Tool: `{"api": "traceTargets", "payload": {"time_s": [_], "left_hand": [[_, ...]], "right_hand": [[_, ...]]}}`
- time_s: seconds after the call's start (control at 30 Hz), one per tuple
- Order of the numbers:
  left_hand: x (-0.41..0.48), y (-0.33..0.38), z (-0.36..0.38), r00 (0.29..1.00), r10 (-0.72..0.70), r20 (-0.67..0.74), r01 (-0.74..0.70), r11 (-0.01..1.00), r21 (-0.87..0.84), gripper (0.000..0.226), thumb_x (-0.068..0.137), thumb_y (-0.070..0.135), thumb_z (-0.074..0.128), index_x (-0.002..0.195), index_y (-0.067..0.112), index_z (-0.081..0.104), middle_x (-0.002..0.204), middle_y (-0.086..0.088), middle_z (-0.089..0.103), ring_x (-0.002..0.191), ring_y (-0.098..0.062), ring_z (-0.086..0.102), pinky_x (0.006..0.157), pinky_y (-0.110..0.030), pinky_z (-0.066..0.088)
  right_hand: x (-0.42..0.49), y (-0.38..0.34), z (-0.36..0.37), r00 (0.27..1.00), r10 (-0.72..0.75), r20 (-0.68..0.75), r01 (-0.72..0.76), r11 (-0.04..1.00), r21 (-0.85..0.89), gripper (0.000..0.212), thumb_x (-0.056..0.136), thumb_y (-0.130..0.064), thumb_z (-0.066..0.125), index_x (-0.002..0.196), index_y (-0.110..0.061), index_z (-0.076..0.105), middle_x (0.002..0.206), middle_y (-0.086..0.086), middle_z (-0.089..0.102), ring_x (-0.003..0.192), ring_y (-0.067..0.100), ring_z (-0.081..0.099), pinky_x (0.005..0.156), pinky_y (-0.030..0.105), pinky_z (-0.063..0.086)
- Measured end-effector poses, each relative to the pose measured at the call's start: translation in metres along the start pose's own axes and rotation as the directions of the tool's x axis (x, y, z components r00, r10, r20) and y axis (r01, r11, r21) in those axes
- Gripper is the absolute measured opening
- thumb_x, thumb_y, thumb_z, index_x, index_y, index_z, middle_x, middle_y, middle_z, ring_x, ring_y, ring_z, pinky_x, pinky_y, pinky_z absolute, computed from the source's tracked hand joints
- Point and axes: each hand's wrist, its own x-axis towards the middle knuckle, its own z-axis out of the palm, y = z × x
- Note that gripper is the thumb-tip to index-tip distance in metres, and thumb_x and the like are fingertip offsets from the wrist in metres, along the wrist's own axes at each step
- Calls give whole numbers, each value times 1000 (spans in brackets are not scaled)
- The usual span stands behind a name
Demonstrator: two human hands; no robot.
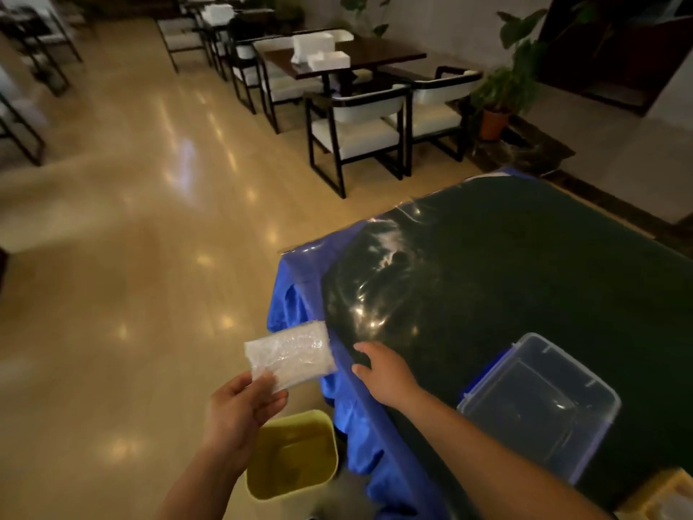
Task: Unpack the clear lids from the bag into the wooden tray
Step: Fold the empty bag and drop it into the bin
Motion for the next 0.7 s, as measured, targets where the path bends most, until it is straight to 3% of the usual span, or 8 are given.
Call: {"api": "traceTargets", "payload": {"time_s": [0.13, 0.33, 0.57, 0.7], "left_hand": [[15, 0, -29, 998, -28, -62, 20, 993, -119, 16, 93, -1, 67, 108, -6, 66, 82, -15, 80, 68, -26, 77, 59, -30, 63], [51, -6, -70, 985, -115, -128, 90, 978, -187, 13, 91, -2, 69, 103, -1, 67, 98, -22, 72, 71, -32, 78, 60, -34, 64], [82, -19, -98, 962, -222, -158, 187, 960, -208, 15, 94, -6, 55, 105, 2, 62, 102, -21, 65, 69, -36, 77, 59, -37, 65], [95, -37, -106, 952, -260, -160, 230, 956, -183, 20, 95, -10, 52, 110, 0, 59, 105, -22, 62, 80, -37, 72, 64, -38, 67]], "right_hand": [[29, 4, 34, 997, -76, 16, 78, 964, -255, 49, 100, -29, 54, 146, -14, 44, 156, 7, 40, 143, 27, 36, 116, 35, 28], [61, 12, 69, 993, -106, -53, 72, 891, -448, 60, 103, -39, 45, 157, -18, 26, 166, 1, 22, 152, 25, 20, 122, 39, 25], [77, 24, 97, 994, -55, -94, -7, 833, -553, 59, 102, -45, 44, 153, -16, 36, 162, 3, 33, 147, 27, 33, 115, 44, 32], [76, 34, 106, 982, -100, -161, -10, 819, -573, 55, 99, -43, 52, 146, -16, 47, 155, 3, 45, 140, 29, 44, 106, 47, 40]]}}
